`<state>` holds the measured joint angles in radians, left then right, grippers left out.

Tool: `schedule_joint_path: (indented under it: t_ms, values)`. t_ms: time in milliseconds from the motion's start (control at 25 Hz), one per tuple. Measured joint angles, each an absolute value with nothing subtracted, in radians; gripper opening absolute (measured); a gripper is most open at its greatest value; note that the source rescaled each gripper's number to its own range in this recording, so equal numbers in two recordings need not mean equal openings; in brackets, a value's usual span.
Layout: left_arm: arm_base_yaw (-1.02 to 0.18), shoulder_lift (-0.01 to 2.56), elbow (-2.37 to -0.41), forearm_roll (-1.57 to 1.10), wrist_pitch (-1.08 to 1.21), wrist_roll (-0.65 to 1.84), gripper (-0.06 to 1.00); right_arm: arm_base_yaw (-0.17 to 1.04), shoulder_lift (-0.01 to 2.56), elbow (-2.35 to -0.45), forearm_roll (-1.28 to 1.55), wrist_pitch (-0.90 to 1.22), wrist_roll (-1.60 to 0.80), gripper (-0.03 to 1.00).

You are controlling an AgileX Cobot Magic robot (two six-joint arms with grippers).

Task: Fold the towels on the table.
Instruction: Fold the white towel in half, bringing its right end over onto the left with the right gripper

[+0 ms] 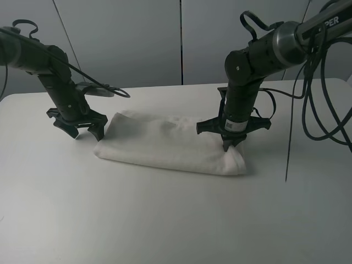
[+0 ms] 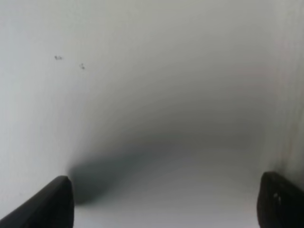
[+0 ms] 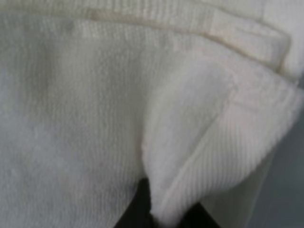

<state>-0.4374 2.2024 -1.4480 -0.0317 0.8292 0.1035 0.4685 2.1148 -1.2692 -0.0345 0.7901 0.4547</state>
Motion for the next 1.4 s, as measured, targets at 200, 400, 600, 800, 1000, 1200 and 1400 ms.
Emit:
schedule_joint_path:
  t_ms: [200, 400, 600, 800, 1000, 1200, 1400]
  values:
    - [-0.437, 2.202, -1.448, -0.034, 0.829, 0.103, 0.99, 0.469, 2.115, -1.269, -0.035, 0.786, 0.449, 0.01]
    - [-0.437, 2.202, -1.448, -0.038, 0.829, 0.103, 0.99, 0.469, 2.115, -1.269, -0.035, 0.782, 0.444, 0.01]
    - [-0.437, 2.2, -1.448, -0.04, 0.829, 0.103, 0.99, 0.469, 2.115, -1.269, -0.035, 0.782, 0.437, 0.0]
    - [-0.437, 2.183, -1.478, -0.044, 0.851, 0.105, 0.99, 0.469, 2.115, -1.269, -0.035, 0.78, 0.435, 0.0]
    - [-0.437, 2.17, -1.5, -0.08, 0.862, 0.13, 0.99, 0.469, 2.115, -1.269, -0.035, 0.778, 0.43, 0.0]
    - [-0.437, 2.176, -1.5, -0.088, 0.861, 0.137, 0.99, 0.469, 2.115, -1.269, -0.035, 0.776, 0.426, 0.0]
    - [-0.437, 2.199, -1.5, -0.094, 0.845, 0.149, 0.99, 0.469, 2.115, -1.269, -0.035, 0.776, 0.424, 0.0]
